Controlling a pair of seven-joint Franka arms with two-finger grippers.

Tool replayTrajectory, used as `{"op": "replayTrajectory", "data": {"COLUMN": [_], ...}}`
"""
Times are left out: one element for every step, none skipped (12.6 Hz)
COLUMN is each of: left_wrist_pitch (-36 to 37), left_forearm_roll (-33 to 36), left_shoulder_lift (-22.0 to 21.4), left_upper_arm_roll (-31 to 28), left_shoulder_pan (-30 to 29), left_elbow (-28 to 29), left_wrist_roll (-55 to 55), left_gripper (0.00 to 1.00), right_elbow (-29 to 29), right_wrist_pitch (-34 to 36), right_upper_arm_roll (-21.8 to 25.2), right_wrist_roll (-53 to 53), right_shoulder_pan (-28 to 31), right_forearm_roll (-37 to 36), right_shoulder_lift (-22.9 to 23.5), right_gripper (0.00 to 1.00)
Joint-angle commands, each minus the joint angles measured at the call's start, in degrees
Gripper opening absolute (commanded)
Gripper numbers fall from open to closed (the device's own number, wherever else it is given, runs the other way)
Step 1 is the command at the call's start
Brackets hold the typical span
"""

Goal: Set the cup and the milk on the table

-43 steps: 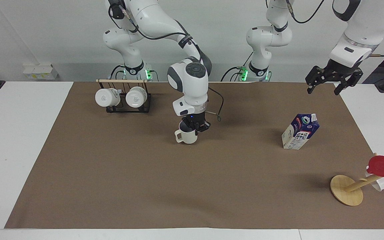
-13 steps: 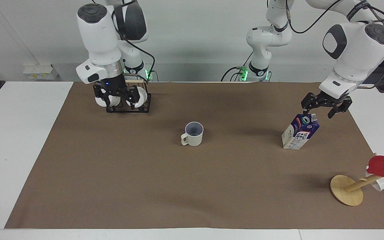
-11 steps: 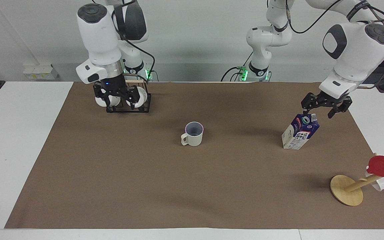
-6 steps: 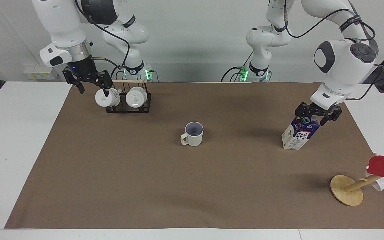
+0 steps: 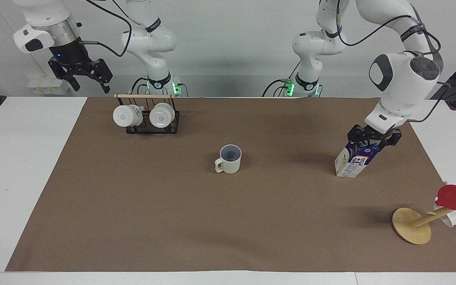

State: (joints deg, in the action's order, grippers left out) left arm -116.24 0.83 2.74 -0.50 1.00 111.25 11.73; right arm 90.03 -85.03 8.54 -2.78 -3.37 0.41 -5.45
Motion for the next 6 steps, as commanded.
{"op": "replayTrajectory", "data": {"left_wrist_pitch": [-1.09,-1.0,-1.0,-1.0,-0.74,-0.39], "left_forearm_roll": [0.23,0.23,0.23,0.23,0.23,0.23], "left_shoulder_lift": [-1.68,-1.59,-1.42,-1.42,-1.68,-1.85], "left_upper_arm_roll": [0.33,0.33,0.33,0.33,0.33,0.41], "left_shoulder_pan": [-0.65,-0.56,-0.47,-0.3,-0.12,0.05], "left_elbow": [2.13,1.87,1.43,1.25,0.73,-0.06], "left_wrist_roll": [0.84,0.84,0.57,0.4,0.31,0.13], "left_gripper": [0.67,0.58,0.53,0.52,0.51,0.51], "right_elbow": [-0.64,-0.73,-0.56,-0.12,-0.03,-0.11], "right_wrist_pitch": [1.96,1.97,1.62,1.27,1.18,1.18], "right_upper_arm_roll": [-1.07,-1.25,-1.51,-1.86,-1.95,-1.95], "right_wrist_roll": [0.84,0.67,0.67,0.67,0.75,0.84], "right_shoulder_pan": [-0.14,-0.41,-0.67,-1.28,-1.29,-1.29], "right_forearm_roll": [1.26,1.18,1.09,0.91,0.65,0.3], "right_shoulder_lift": [-0.44,-0.53,-0.79,-1.14,-1.15,-1.06], "right_gripper": [1.0,1.0,1.0,1.0,1.0,1.0]}}
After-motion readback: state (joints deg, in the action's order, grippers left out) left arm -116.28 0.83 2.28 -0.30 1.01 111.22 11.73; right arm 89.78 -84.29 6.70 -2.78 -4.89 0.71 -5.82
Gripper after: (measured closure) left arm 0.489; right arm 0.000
